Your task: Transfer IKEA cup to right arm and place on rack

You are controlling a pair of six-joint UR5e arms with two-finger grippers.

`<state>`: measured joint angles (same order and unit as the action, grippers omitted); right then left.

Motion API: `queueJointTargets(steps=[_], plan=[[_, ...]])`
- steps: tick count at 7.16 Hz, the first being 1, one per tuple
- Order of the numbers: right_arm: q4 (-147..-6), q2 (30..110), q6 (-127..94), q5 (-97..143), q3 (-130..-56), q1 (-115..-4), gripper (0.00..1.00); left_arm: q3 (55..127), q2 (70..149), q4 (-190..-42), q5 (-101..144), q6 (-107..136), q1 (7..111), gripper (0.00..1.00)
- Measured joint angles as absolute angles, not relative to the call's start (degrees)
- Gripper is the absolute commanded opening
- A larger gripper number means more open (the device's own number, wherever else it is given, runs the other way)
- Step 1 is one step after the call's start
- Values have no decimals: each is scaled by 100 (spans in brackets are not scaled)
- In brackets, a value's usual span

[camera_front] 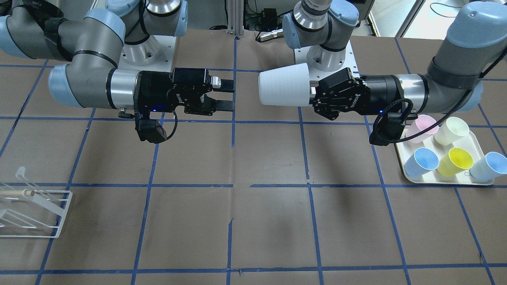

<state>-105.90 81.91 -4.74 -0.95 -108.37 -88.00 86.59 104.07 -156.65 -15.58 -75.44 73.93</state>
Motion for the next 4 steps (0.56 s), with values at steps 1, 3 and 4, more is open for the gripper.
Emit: queueJointTargets(steps=[1, 3, 4], plan=[[-10591, 8192, -514, 26, -10840, -8835, 100, 8777, 10418, -15779, -1332, -7624, 7497, 0], [-10593, 8211, -682, 265, -10832, -8856, 100, 9088, 10435, -15816, -1171, -7820, 7570, 0], [-10599, 8207, -747, 323, -10828, -8861, 100, 9148, 10434, -15824, -1150, -7843, 7589, 0]])
